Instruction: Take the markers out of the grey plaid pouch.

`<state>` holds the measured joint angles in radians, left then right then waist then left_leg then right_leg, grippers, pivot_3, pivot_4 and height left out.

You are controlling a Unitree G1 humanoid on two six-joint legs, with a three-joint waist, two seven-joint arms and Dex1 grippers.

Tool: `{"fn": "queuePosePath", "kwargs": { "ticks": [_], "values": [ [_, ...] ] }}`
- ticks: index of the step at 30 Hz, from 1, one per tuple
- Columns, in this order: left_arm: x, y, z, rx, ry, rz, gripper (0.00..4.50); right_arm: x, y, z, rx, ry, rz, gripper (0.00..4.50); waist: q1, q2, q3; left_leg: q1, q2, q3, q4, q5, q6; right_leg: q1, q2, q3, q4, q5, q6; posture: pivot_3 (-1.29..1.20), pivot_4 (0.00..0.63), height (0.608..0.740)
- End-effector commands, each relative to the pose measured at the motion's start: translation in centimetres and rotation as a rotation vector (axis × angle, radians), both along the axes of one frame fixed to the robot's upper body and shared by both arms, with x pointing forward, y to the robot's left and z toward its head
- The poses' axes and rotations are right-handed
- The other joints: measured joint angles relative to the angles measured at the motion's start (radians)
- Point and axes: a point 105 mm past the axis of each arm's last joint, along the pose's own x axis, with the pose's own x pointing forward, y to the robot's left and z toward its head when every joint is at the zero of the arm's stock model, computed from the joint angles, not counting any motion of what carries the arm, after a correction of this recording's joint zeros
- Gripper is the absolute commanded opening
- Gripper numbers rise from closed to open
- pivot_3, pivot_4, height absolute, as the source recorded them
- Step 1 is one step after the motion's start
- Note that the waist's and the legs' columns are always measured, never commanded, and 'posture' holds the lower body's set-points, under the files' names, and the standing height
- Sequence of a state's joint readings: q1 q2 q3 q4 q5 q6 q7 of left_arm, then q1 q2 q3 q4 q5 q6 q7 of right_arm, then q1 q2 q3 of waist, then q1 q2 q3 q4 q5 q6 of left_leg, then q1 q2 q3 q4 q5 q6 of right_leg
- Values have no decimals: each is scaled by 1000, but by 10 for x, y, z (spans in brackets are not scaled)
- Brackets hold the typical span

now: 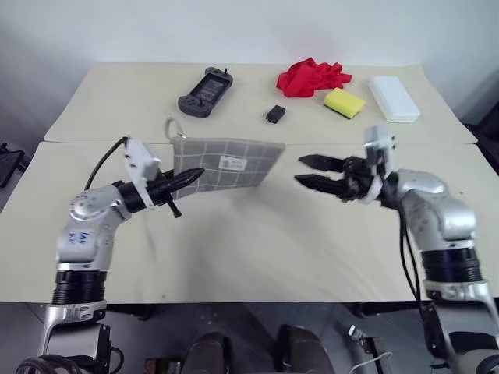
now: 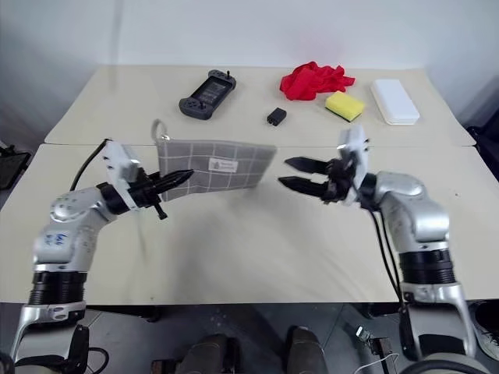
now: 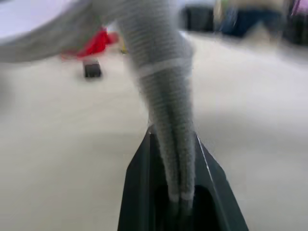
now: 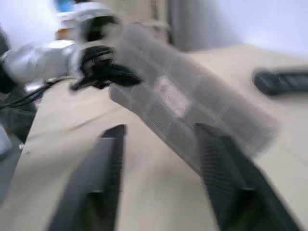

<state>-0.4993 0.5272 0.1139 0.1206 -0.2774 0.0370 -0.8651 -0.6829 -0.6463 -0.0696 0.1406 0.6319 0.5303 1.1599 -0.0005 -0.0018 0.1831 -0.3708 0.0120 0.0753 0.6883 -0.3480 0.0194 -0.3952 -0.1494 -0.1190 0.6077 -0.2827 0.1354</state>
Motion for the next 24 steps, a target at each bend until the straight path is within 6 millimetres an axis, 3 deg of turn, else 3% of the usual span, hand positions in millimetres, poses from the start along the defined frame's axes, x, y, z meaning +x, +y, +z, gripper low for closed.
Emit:
{"fn": "queuePosePath", "kwargs": {
  "ticks": [1,3,4,9,17,24],
  "values": [
    [9,-16,-4,78,-223,38,0,-1,-10,27,29,72,-1,3669,5,0,0,0,1,0,0,0,1,0,-1,0,0,0,0,0,150,740],
    [9,-30,-13,162,-318,13,0,0,-4,43,89,116,11,4377,4,0,0,-1,1,1,0,0,1,0,0,-1,-2,2,0,0,150,740],
    [11,-34,-16,179,-350,19,0,0,-1,47,99,149,16,4492,3,0,0,-1,1,1,0,0,2,-1,-1,-1,-1,2,0,0,150,740],
    [4,-61,-43,283,-466,-26,0,-9,33,40,7,349,87,4492,2,0,0,-1,1,2,0,-1,2,-1,-1,-1,-1,2,0,0,150,740],
    [-4,-83,-51,356,-551,-100,0,-8,83,35,-109,413,120,4492,-1,0,0,-4,1,2,0,-1,3,-5,-1,-1,-1,2,1,0,150,740],
    [-3,-83,-54,352,-538,-85,0,-12,94,32,-127,454,170,4492,1,0,0,-15,1,3,5,-1,3,-10,-1,-8,0,2,1,0,150,740]
  ]
}}
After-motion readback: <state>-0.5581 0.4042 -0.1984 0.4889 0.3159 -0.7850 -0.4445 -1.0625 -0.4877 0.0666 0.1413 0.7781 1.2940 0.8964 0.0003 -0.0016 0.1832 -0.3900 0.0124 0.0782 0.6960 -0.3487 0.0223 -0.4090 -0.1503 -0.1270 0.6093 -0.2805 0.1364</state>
